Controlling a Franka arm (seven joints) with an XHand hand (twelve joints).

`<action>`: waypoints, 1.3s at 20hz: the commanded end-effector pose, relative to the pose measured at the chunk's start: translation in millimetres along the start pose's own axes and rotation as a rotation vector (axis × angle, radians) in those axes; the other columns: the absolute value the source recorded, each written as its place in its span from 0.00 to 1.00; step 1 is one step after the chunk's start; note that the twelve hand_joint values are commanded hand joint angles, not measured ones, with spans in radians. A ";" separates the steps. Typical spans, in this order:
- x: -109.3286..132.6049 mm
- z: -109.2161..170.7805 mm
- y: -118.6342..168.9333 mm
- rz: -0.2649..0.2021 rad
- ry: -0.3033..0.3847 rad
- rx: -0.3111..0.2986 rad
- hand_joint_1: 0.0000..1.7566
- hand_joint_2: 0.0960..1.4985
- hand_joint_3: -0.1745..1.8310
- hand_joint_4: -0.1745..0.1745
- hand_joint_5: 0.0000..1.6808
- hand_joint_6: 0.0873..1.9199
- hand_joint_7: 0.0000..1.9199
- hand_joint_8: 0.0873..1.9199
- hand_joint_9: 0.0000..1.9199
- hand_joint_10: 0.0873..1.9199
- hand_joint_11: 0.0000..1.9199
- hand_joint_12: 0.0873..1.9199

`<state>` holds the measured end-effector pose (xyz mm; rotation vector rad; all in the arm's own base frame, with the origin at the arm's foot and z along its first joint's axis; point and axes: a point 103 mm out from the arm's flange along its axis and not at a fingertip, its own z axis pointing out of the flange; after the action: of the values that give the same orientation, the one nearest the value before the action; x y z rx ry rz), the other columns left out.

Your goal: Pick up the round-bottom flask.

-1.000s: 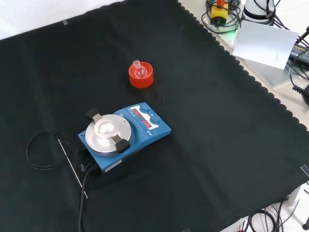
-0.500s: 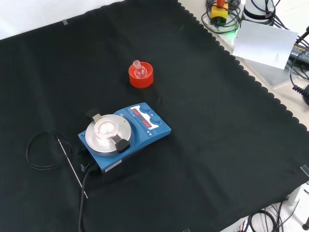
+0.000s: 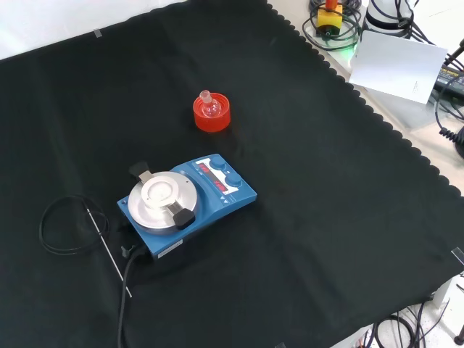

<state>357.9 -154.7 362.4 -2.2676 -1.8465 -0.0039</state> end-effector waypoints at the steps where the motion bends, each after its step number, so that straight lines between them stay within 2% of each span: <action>1: -34.4 61.5 40.8 0.020 0.070 0.002 0.20 0.72 0.19 0.40 0.20 0.03 0.06 0.28 0.15 0.33 0.00 0.72; 10: -9.4 110.7 59.9 -0.016 0.094 0.040 0.25 0.65 0.17 0.37 0.21 0.02 0.09 0.30 0.17 0.34 0.01 0.72; 13: 2.8 129.1 62.5 -0.026 0.100 0.054 0.30 0.61 0.17 0.37 0.22 0.01 0.09 0.30 0.18 0.34 0.01 0.73; 15: 9.4 141.7 63.9 -0.033 0.086 0.071 0.39 0.57 0.17 0.37 0.24 0.01 0.09 0.31 0.19 0.34 0.01 0.75; 20: 17.9 170.0 69.0 -0.038 0.070 0.105 0.48 0.40 0.36 0.38 0.28 0.00 0.10 0.31 0.22 0.32 0.01 0.76; 26: 25.0 186.8 75.6 -0.026 0.092 0.100 0.49 0.36 0.40 0.37 0.32 0.00 0.10 0.31 0.22 0.32 0.01 0.76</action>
<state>407.1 -125.2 185.1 -2.1456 -1.7979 -0.0013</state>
